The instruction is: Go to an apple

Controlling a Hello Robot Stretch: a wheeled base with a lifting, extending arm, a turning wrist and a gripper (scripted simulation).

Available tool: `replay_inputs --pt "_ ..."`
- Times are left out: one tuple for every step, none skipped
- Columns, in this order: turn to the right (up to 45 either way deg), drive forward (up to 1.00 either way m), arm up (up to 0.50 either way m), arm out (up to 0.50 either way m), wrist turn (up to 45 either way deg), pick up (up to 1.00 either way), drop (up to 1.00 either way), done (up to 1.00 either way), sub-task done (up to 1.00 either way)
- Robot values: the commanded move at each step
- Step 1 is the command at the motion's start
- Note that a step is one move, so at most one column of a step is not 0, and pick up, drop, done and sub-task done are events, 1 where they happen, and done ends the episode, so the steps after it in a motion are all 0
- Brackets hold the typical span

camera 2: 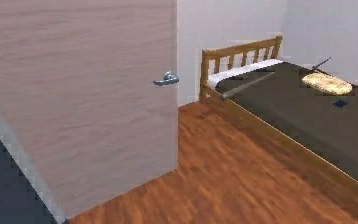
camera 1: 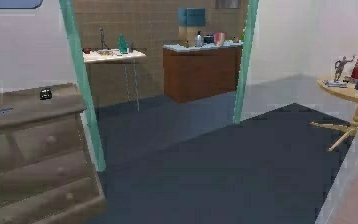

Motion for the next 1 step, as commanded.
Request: replay_inputs --pt "6.0 0.0 0.0 0.0 0.0 0.0 0.0 0.0 0.0"
